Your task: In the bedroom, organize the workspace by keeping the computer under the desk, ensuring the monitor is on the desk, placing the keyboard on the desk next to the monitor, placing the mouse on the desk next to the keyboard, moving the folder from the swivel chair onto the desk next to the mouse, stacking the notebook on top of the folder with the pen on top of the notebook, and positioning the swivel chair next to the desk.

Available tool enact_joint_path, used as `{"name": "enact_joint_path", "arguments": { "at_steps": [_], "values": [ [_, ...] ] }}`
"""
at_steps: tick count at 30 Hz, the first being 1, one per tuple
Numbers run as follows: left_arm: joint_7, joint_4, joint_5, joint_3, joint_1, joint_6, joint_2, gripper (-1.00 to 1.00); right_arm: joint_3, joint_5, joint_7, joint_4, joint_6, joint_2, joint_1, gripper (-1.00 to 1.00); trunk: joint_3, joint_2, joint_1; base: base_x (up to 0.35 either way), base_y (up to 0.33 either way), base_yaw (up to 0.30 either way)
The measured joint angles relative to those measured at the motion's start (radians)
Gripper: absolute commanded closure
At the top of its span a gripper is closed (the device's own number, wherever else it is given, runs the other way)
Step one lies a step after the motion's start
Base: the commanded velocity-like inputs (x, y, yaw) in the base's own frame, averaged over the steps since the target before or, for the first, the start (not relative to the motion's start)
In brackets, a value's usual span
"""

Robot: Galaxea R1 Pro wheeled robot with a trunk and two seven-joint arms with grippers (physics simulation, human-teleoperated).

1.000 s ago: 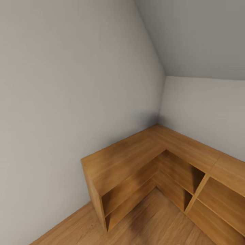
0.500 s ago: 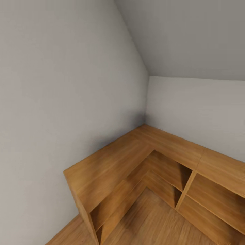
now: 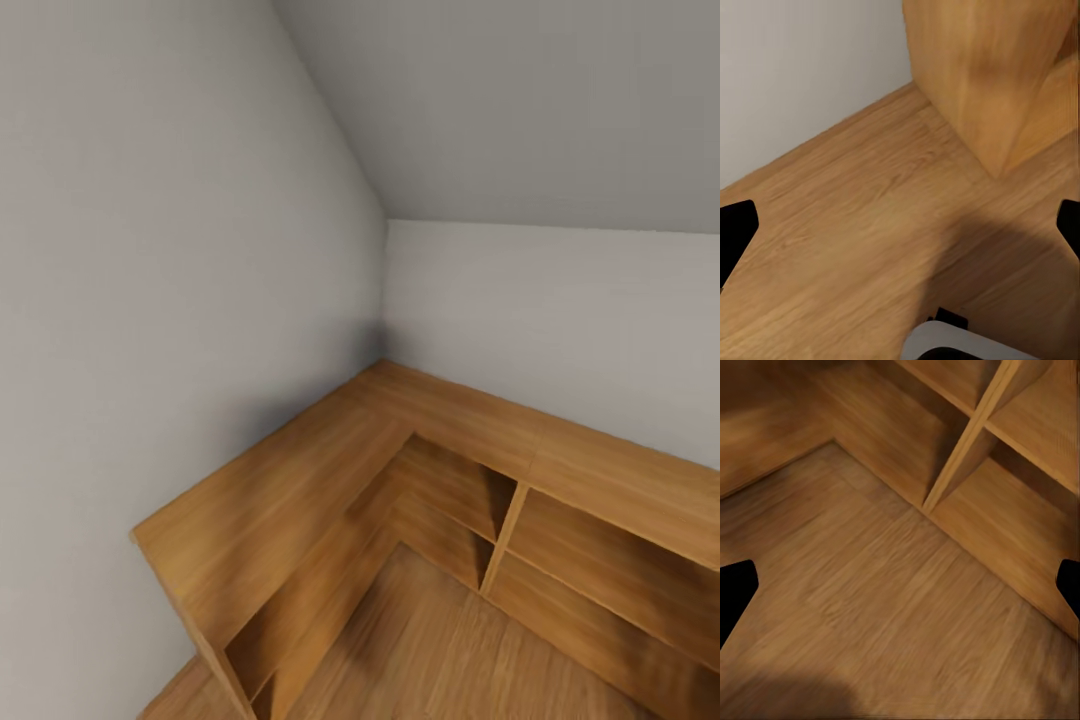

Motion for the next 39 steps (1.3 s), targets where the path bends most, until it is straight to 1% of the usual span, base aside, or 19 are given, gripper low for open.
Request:
{"name": "enact_joint_path", "arguments": {
  "at_steps": [7, 25, 39],
  "values": [
    [0.000, 0.000, 0.000, 0.001, 0.000, 0.000, 0.000, -1.00, -0.002, 0.000, 0.002, 0.000, -0.004, -0.001, 0.000, -1.00, 0.000, 0.000, 0.000, 0.000, 0.240, -0.299],
    [0.000, 0.000, -0.001, 0.001, 0.000, -0.001, 0.000, -1.00, 0.000, 0.000, 0.003, 0.000, -0.007, -0.003, 0.000, -1.00, 0.000, 0.000, 0.000, 0.007, 0.016, -0.300],
    [0.000, 0.000, 0.000, 0.001, 0.000, 0.000, 0.000, -1.00, 0.001, 0.000, 0.003, 0.000, -0.008, -0.003, 0.000, -1.00, 0.000, 0.000, -0.001, 0.293, 0.016, -0.300]
  ]
}}
